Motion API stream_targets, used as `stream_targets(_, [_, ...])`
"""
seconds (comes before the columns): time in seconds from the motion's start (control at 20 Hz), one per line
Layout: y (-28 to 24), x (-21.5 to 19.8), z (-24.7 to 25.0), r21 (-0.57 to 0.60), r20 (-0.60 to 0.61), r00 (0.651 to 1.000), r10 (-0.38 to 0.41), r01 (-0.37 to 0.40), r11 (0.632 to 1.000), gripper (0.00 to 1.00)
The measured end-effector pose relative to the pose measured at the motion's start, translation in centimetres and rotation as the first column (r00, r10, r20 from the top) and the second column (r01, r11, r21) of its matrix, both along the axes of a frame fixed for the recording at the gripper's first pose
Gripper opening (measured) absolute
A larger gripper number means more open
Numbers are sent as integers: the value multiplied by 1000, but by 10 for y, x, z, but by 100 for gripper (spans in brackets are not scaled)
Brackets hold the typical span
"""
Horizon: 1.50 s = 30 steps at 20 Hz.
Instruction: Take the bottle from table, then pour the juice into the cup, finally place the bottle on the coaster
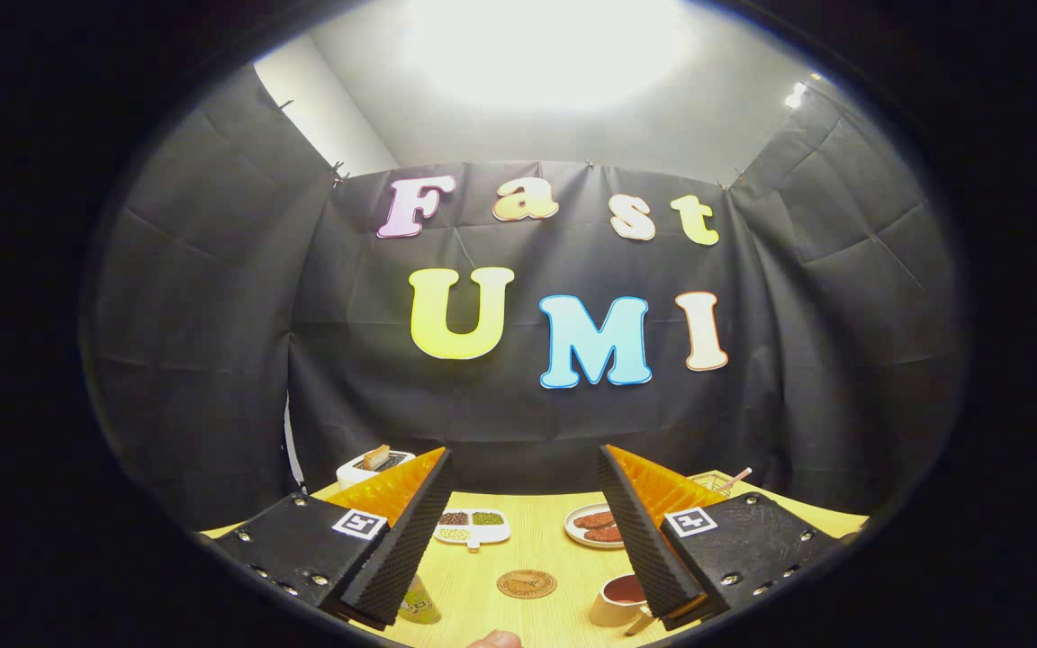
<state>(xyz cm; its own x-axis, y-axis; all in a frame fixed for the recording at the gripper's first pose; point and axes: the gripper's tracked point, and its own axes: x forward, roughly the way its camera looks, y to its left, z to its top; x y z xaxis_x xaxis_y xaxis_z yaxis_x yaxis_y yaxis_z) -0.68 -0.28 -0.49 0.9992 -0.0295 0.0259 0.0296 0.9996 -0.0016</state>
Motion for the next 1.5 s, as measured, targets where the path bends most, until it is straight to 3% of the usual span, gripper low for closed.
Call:
stream_targets(0.85, [82, 11, -68, 6, -73, 993, 93, -93, 996, 97])
stream_targets(1.5, [133, 21, -153, 31, -222, 965, 138, -135, 990, 97])
